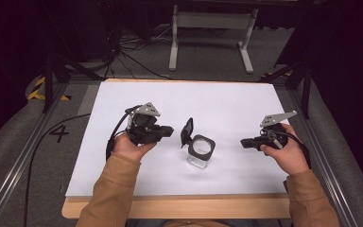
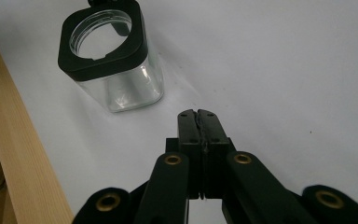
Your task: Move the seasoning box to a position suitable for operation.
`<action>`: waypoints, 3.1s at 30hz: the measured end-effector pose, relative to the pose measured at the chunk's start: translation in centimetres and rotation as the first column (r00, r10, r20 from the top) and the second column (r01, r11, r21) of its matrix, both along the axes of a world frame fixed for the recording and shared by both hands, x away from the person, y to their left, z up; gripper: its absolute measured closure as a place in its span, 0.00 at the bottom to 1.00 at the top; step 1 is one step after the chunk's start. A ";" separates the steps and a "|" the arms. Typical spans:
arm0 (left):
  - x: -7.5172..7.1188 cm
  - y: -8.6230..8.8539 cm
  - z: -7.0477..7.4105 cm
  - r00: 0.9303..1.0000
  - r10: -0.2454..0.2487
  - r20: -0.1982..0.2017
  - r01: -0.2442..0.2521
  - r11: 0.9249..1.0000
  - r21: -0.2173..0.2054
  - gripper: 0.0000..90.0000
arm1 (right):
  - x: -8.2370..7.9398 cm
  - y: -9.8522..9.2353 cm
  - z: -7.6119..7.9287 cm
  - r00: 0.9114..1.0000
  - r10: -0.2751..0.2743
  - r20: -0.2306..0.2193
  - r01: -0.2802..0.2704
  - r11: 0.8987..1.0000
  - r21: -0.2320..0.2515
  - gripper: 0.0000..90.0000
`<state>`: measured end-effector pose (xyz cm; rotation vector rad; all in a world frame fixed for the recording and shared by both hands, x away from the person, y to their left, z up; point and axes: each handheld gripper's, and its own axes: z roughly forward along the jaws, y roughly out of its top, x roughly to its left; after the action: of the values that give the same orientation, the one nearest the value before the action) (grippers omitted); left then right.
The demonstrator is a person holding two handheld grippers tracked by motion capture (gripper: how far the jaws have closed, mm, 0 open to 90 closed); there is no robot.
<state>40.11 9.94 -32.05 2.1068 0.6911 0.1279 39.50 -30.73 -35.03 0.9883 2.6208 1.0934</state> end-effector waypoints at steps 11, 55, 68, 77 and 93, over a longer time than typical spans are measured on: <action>0.4 -1.2 0.6 0.999 -0.024 0.039 0.025 0.999 -0.031 0.93 | -1.2 1.4 -1.0 1.000 0.031 0.006 -0.030 0.999 -0.013 1.00; 0.2 -5.6 -0.8 0.989 -0.148 0.025 0.148 0.989 0.016 0.93 | -2.4 7.3 -4.3 0.985 0.127 0.113 -0.138 0.986 0.096 1.00; 0.1 -8.0 -2.5 0.977 -0.213 -0.031 0.215 0.974 0.077 0.91 | -2.2 6.2 -4.3 0.994 0.089 0.058 -0.094 0.992 0.087 1.00; 0.4 -8.9 -3.6 0.974 -0.214 -0.073 0.221 0.970 0.103 0.91 | -2.1 5.6 -4.1 0.996 0.065 0.060 -0.071 0.992 0.105 1.00; 0.9 -4.4 -1.2 0.994 -0.107 -0.011 0.107 0.994 -0.007 0.92 | -2.2 5.0 -3.7 0.995 0.039 0.088 -0.050 0.991 0.127 1.00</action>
<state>41.02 5.50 -33.26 2.1347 0.5823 0.0545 37.32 -25.78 -38.76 0.8895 2.5434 1.2994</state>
